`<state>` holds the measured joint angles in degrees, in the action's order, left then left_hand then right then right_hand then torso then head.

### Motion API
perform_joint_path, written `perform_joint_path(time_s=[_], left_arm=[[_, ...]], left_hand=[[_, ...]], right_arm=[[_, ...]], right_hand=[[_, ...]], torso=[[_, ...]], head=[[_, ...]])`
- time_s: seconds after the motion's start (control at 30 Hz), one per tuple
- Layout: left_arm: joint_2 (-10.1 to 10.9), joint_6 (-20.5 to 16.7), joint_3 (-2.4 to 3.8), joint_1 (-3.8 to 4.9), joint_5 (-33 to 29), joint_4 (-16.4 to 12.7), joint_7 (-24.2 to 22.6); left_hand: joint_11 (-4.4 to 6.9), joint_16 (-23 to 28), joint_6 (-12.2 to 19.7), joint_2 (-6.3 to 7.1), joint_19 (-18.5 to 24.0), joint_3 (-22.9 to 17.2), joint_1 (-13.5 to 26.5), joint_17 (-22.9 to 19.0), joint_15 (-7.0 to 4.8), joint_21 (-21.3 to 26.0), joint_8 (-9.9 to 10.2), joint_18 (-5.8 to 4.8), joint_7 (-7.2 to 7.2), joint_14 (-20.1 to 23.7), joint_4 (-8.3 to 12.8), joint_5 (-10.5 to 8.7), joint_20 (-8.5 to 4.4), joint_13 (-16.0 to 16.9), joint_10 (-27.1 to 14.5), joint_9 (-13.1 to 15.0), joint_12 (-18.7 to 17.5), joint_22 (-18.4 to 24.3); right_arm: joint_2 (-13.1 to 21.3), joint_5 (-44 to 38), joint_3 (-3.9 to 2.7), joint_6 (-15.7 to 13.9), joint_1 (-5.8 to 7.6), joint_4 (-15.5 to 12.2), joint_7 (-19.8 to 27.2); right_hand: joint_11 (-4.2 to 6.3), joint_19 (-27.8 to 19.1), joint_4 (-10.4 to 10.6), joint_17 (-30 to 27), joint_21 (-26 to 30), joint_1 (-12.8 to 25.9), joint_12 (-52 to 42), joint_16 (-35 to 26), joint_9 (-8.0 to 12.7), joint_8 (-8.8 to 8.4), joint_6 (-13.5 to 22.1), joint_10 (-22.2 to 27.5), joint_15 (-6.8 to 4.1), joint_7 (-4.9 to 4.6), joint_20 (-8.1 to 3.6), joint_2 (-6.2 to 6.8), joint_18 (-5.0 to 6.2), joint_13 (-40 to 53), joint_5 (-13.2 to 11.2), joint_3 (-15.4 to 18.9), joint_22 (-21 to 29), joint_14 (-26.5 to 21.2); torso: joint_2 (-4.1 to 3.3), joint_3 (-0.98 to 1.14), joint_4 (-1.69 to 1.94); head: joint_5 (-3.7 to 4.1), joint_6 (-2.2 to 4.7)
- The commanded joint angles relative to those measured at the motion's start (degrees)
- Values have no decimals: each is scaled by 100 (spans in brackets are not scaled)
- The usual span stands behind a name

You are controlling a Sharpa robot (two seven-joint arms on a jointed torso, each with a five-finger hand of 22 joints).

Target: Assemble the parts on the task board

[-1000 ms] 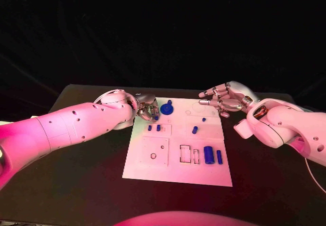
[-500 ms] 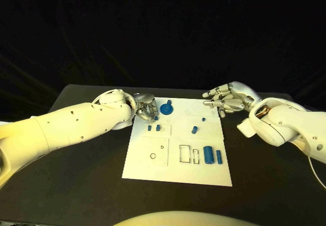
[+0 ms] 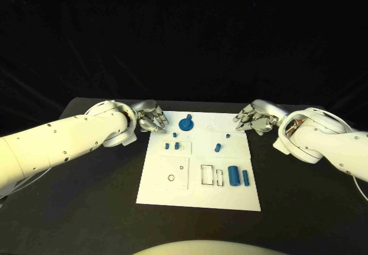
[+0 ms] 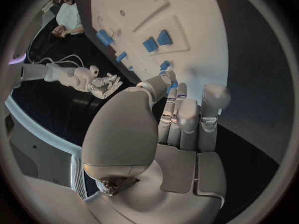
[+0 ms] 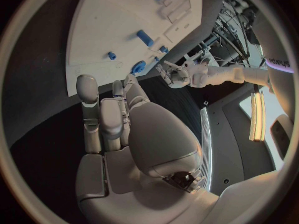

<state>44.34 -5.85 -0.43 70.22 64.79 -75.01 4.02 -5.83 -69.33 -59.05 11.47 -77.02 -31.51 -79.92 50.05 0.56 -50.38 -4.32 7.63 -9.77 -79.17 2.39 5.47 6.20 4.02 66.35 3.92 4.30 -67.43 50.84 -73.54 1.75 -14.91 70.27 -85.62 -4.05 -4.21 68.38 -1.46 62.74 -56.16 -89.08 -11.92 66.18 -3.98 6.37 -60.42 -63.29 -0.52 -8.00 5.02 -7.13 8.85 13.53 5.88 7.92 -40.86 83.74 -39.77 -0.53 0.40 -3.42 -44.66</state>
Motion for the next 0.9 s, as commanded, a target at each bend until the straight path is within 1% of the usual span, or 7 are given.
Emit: perform_joint_path(time_s=[0.03, 0.13, 0.23, 0.37, 0.53, 0.7, 0.9], left_arm=[[146, -418, 8, 27, -2322, -173, -909], [283, -600, 9, 35, -3657, -339, -1356], [387, -754, 7, 32, -4811, -508, -1691], [482, -850, 3, 21, -5751, -689, -1904], [538, -880, -1, 10, -6210, -848, -2008], [552, -913, -3, 5, -6366, -921, -2044], [542, -993, -13, 3, -6421, -944, -2069]], left_hand=[[-24, 582, -89, -3, 418, -70, -66, -877, 17, 920, -32, 172, -31, 426, 23, 3, 8, -4, 2, 2, 49, 500], [-15, 1105, -141, -55, 774, -67, -52, -1609, 11, 1629, -50, 287, -29, 805, 34, -3, 10, 10, 57, 2, 128, 889], [16, 1245, -209, -98, 828, -23, -36, -1791, -4, 1690, -88, 290, -7, 898, 36, 4, 1, 35, 158, 11, 223, 922], [36, 1305, -247, -120, 846, 17, -18, -1875, -15, 1721, -112, 291, 8, 929, 36, 9, -8, 47, 199, 14, 274, 941], [40, 1343, -253, -143, 862, 41, -15, -1916, -20, 1750, -118, 291, 10, 954, 43, 30, -16, 51, 199, 11, 301, 959], [35, 1362, -239, -143, 873, 61, -7, -1933, -19, 1768, -112, 290, 5, 967, 49, 38, -18, 49, 181, 5, 308, 970], [8, 1409, -164, -143, 901, 101, -1, -1976, -3, 1816, -79, 284, -20, 1009, 73, 45, -14, 32, 79, -10, 301, 1000]], right_arm=[[-91, -1662, -1, 240, -31, 45, -623], [-191, -2065, -2, 283, -76, 87, -757], [-298, -2321, -2, 346, -111, 133, -860], [-437, -2484, -2, 401, -142, 211, -920], [-605, -2519, -2, 527, -186, 386, -872], [-700, -2480, -1, 573, -265, 489, -788], [-757, -2435, -1, 623, -323, 510, -671]], right_hand=[[3, 69, -41, 43, -58, 2, 88, 56, 6, -57, -59, -64, 5, -3, -1, 19, 12, -113, -30, -30, -54, 136], [0, 149, -72, 142, -175, 38, 187, 146, 4, -87, -115, -93, 10, 17, 2, 37, -17, -248, -63, -67, -212, 173], [2, 186, -93, 177, -231, 78, 274, 180, 7, -126, -140, -98, 14, 23, 3, 53, -29, -367, -86, -100, -285, 190], [5, 207, -114, 190, -267, 98, 338, 191, 7, -159, -159, -103, 14, 32, 2, 45, -36, -463, -100, -146, -332, 195], [15, 220, -156, 214, -295, 99, 400, 213, 6, -190, -190, -115, 8, 42, -5, 25, -39, -566, -113, -220, -368, 202], [17, 221, -185, 228, -305, 104, 438, 225, 6, -210, -203, -118, 4, 42, -10, 21, -40, -629, -122, -266, -381, 205], [19, 222, -221, 248, -318, 113, 477, 242, 8, -233, -206, -114, 1, 46, -15, 38, -42, -693, -126, -308, -398, 209]], torso=[[-1, -3, 9], [-7, -9, 2], [-4, -10, -4], [-5, -4, -1], [-7, -11, 11], [-7, -2, -3], [-11, -2, 3]], head=[[39, 5], [39, 4], [48, 30], [68, 33], [76, 94], [15, 50], [6, 28]])
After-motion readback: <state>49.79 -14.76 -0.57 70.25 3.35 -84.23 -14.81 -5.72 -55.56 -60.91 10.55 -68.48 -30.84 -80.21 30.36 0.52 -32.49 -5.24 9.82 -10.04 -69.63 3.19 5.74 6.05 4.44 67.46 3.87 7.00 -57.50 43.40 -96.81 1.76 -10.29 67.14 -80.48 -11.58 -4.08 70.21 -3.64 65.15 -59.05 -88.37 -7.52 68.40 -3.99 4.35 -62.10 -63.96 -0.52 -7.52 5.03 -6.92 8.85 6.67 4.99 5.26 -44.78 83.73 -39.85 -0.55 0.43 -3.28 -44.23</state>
